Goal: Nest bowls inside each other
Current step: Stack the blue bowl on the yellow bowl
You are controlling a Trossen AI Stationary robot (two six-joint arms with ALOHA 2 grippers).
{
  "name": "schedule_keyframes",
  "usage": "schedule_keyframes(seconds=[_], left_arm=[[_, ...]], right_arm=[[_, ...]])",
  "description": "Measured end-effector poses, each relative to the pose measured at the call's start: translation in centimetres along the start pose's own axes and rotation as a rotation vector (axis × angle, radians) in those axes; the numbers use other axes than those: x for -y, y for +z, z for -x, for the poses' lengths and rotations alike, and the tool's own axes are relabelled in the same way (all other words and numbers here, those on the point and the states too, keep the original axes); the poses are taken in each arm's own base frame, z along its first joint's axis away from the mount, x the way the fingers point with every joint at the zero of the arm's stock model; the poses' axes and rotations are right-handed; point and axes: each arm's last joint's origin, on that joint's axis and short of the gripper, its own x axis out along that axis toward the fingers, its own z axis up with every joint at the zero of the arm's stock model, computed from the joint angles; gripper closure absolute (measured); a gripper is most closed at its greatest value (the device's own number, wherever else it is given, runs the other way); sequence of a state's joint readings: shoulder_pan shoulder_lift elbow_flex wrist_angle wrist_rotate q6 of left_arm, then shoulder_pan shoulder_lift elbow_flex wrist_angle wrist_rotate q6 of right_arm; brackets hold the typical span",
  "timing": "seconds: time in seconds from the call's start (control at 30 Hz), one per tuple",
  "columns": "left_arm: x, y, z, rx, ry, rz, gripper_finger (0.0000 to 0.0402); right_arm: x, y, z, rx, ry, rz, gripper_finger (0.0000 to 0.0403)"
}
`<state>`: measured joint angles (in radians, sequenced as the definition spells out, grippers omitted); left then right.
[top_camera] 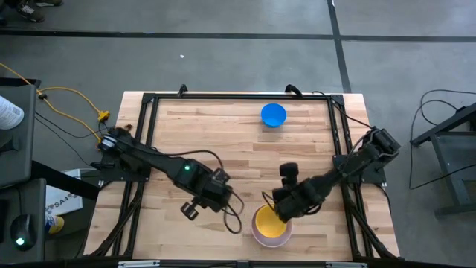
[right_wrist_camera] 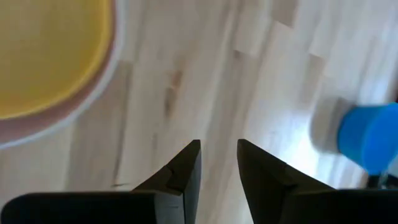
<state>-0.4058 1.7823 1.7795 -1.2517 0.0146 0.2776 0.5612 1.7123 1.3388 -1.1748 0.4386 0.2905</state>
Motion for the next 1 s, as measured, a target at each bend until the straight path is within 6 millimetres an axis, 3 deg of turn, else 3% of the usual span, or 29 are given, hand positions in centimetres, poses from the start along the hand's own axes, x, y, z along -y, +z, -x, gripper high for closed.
schedule_keyframes(seconds=[0.2, 0.43, 0.67, 1.0], left_arm=[[1.2, -4.8, -1.1, 0.082, 0.089, 0.064, 0.0350], [2.0, -8.6, -1.8, 0.234, 0.185, 0.116, 0.0350], [2.0, -9.9, -3.0, 0.168, 0.307, 0.127, 0.0350], [2.2, -10.9, -4.4, 0.134, 0.298, 0.248, 0.0350]], right_arm=[[3.6, -0.3, 0.5, 0.026, -0.099, -0.122, 0.0305], [10.6, -1.0, 1.2, 0.099, -0.150, -0.411, 0.0305], [18.1, -2.5, 0.1, 0.132, -0.135, -0.661, 0.0305], [25.8, -5.5, -3.3, 0.132, -0.020, -0.821, 0.0306]])
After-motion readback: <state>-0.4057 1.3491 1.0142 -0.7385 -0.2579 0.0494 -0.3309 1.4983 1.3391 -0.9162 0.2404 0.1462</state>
